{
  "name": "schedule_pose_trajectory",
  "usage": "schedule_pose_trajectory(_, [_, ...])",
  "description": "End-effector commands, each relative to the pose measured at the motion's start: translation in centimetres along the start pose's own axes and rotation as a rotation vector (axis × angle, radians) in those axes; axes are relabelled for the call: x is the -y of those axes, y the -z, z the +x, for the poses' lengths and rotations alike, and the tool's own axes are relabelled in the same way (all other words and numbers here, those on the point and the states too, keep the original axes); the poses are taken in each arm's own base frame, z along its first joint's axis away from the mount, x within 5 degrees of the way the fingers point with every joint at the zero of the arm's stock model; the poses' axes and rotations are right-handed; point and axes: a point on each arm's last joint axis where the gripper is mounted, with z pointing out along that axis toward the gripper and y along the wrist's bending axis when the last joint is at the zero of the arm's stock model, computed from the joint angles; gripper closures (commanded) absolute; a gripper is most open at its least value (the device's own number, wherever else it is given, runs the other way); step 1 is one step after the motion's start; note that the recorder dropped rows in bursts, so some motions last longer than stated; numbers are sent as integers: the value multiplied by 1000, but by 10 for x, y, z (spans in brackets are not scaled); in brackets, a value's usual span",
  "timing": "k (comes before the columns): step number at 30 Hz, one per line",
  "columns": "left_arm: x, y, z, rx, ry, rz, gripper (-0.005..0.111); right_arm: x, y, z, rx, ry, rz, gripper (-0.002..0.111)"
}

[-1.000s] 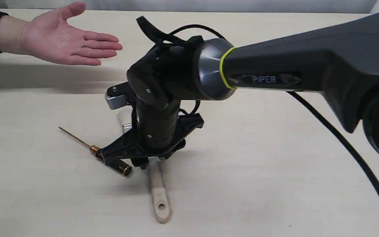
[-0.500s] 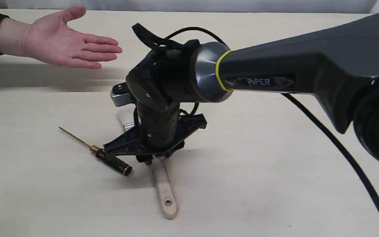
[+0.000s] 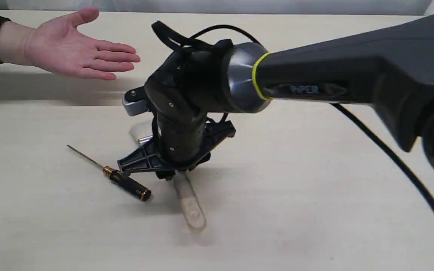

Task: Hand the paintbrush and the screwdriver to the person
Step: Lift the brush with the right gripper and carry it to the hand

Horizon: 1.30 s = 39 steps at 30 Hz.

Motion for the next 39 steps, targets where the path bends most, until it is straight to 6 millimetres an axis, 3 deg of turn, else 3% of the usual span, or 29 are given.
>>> schedule_pose_trajectory(1, [0,0,0,12,2,7,107,2,34,-7,92,32,-25,104])
schedule_pose_trajectory(8, [0,0,0,12,2,7,107,5,80,-10,192,48,-68,104])
schedule_pose_trajectory(13, [0,0,0,12,2,7,107,4,95,-13,259,54,-104,104])
schedule_pose_trajectory(20, [0,0,0,12,2,7,107,-18,127,-39,487,134,-307,104])
schedule_pose_trajectory(25, [0,0,0,12,2,7,107,-25,147,-57,614,177,-337,104])
schedule_pose_trajectory(28, [0,0,0,9,5,7,107,-30,140,-65,618,225,-325,104])
schedule_pose_trajectory(32, [0,0,0,11,5,7,107,-37,108,-70,572,271,-310,100])
schedule_pose_trajectory(34, [0,0,0,11,5,7,107,-39,93,-71,560,297,-297,90])
schedule_pose_trajectory(36, [0,0,0,11,5,7,107,-40,78,-71,537,313,-285,72])
schedule_pose_trajectory(39, [0,0,0,11,5,7,107,-41,72,-71,518,315,-281,55])
